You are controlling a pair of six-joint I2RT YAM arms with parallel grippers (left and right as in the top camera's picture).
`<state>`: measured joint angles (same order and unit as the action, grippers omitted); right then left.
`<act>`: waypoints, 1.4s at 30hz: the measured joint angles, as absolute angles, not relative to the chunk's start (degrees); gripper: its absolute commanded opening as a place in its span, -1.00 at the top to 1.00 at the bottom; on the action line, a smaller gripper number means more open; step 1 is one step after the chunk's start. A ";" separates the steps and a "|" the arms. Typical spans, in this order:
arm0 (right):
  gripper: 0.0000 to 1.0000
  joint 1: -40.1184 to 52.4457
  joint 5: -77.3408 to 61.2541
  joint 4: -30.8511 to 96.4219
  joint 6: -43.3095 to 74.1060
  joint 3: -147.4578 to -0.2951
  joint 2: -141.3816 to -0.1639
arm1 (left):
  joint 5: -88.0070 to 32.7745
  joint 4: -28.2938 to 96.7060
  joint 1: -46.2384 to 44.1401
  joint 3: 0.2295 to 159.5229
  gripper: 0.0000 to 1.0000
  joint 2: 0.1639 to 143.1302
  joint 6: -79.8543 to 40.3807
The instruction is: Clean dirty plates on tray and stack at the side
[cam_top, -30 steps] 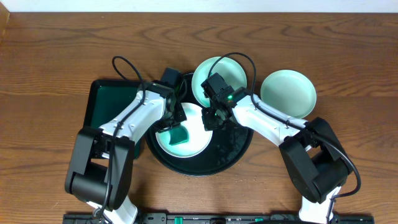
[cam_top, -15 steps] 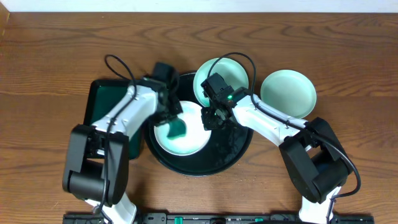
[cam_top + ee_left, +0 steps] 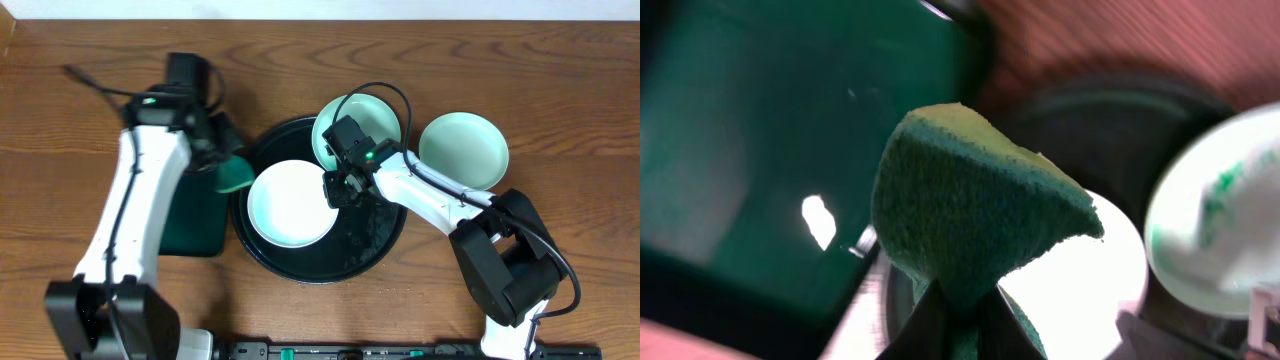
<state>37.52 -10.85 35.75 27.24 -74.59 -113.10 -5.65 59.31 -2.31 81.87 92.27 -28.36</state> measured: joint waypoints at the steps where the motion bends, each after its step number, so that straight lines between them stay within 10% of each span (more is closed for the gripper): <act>1: 0.71 37.52 -10.83 35.75 27.35 -74.59 -113.10 | -5.13 60.07 -0.56 82.00 0.86 91.64 -27.99; 23: 0.98 37.10 -11.99 40.42 24.01 -77.45 -114.56 | -2.59 61.10 12.56 80.05 0.86 91.50 -24.95; 42: 0.98 61.91 63.66 42.92 13.98 -79.70 -99.85 | -2.59 60.10 12.56 80.05 0.86 91.50 -24.99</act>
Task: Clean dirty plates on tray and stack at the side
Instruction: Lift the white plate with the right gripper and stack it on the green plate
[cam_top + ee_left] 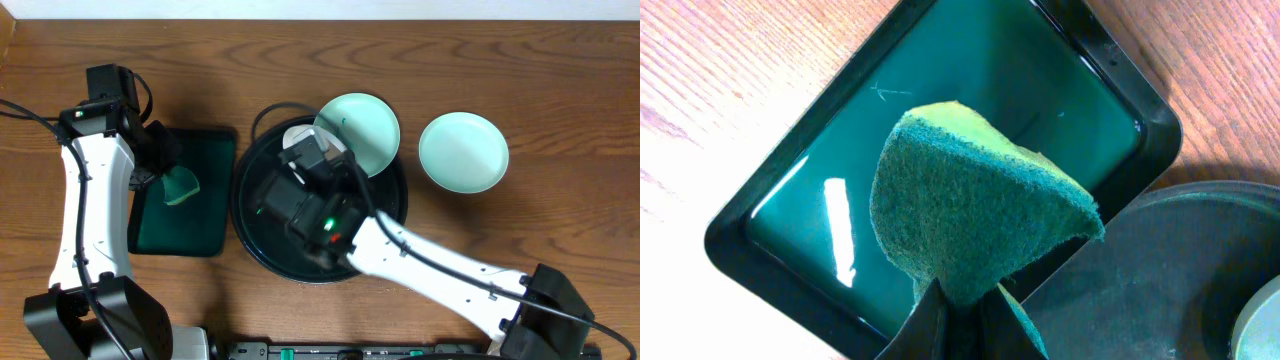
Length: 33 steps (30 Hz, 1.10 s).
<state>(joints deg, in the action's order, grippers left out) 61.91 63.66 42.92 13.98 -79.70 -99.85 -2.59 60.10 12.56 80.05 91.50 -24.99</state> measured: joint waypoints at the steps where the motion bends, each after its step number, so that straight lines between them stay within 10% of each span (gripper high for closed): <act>1: 0.98 63.26 67.59 42.19 13.82 -79.70 -99.83 | -2.59 60.07 12.56 80.05 0.85 91.50 -24.99; 10: 0.98 67.94 79.02 38.09 9.50 -79.72 -99.81 | -2.59 60.05 12.56 80.05 0.86 91.50 -24.99; 17: 0.98 64.73 61.93 39.66 8.73 -79.75 -99.79 | -2.63 60.05 12.53 80.05 0.85 91.50 -24.99; 33: 0.98 17.98 -3.75 50.61 17.47 -92.25 -99.13 | -4.75 58.17 9.26 80.03 0.86 91.50 -24.99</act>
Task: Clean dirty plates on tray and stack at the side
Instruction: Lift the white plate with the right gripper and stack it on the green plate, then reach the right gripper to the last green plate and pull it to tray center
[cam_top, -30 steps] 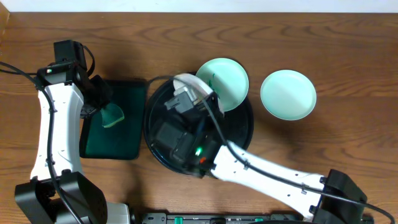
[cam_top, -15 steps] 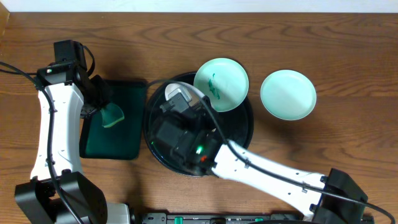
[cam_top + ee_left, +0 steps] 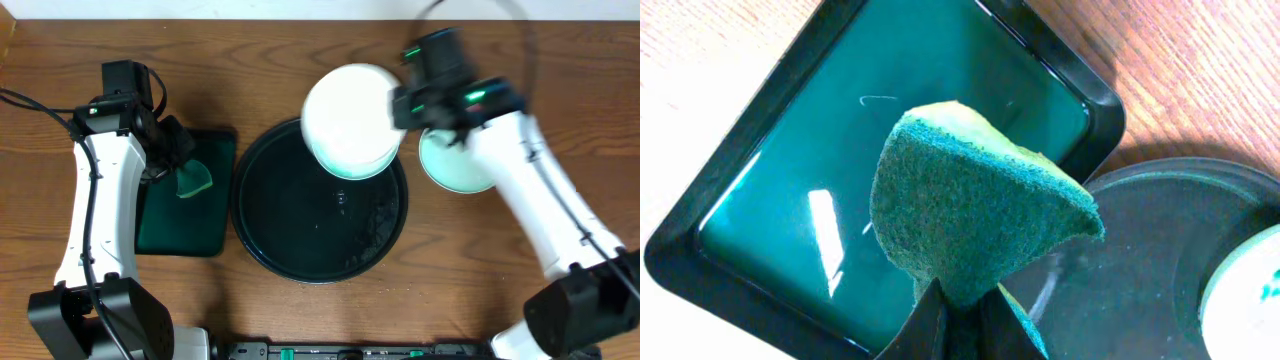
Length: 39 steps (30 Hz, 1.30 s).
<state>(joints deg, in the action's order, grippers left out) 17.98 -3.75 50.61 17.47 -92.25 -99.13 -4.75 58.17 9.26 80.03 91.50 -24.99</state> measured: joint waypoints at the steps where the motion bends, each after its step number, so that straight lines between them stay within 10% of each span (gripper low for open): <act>1: 0.98 13.13 -5.82 51.72 17.87 -92.25 -99.13 | -4.75 58.06 9.26 80.03 0.86 91.50 -24.99; 13: 0.97 -13.10 -7.77 45.19 19.11 -78.19 -102.65 | -4.75 58.04 9.26 80.03 0.85 91.50 -24.99; 25: 0.46 -10.66 -8.23 44.88 17.28 -74.50 -106.50 | -4.75 58.04 9.26 80.03 0.86 91.50 -24.99; 39: 0.14 9.04 -13.37 60.55 -2.59 -109.91 -120.36 | -4.78 58.11 9.26 80.01 0.86 91.53 -24.99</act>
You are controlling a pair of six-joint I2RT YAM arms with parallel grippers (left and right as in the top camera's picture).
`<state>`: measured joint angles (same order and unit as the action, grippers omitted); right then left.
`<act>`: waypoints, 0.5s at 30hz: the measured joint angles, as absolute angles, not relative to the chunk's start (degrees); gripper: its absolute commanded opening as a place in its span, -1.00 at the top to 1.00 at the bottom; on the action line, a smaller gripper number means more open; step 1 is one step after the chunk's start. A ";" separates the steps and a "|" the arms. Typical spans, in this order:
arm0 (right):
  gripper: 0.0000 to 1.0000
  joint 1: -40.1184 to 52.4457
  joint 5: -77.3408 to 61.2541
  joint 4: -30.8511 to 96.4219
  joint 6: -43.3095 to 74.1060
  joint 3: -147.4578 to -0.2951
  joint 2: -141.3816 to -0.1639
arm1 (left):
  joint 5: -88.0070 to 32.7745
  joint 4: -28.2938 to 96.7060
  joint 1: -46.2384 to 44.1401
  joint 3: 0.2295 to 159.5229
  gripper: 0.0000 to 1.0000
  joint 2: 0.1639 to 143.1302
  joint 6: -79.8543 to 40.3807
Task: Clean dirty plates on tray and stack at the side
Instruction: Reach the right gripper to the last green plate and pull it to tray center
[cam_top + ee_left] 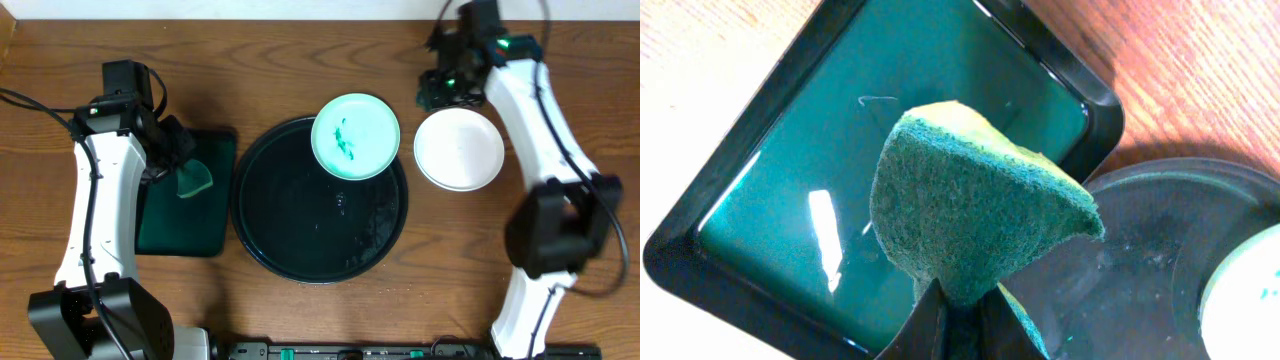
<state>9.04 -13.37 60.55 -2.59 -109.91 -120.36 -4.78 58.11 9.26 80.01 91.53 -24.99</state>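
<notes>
My left gripper (960,303) is shut on a green sponge (970,200) and holds it over the right end of the rectangular tray of green water (770,150). In the overhead view the sponge (192,182) hangs there too. A mint plate smeared with green (355,135) lies on the far right rim of the round black tray (300,230). A clean white plate (460,150) rests on the table to the right of that tray. My right gripper (440,95) is just beyond the white plate's far left rim; how its jaws stand is too small to tell.
The rectangular tray (170,225) sits close to the left of the round tray. Cables loop behind both arms. The back wall edge runs along the top of the overhead view.
The white plate, held up over the round tray's far rim, now lies on the mint plate at the right. The smeared plate is uncovered. My left arm and the sponge have not moved.
The sponge was at the round tray's left edge beside the white plate, with my right gripper at that plate's rim. Then the sponge was over the water tray while my right arm reached across the round tray. The white plate was then held high, and now rests at the right.
</notes>
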 measured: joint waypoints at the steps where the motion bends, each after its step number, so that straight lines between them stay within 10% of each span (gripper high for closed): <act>1: 0.14 9.37 -13.96 61.45 -3.70 -112.31 -123.00 | -4.78 58.04 9.26 80.01 0.86 91.50 -24.99; 8: 0.18 12.45 -19.35 67.70 -13.58 -123.00 -139.63 | -4.78 58.04 9.26 79.99 0.85 91.53 -24.99; 15: 0.98 13.23 -20.86 65.91 -15.62 -124.03 -139.87 | -4.78 58.04 9.26 79.99 0.86 91.53 -24.99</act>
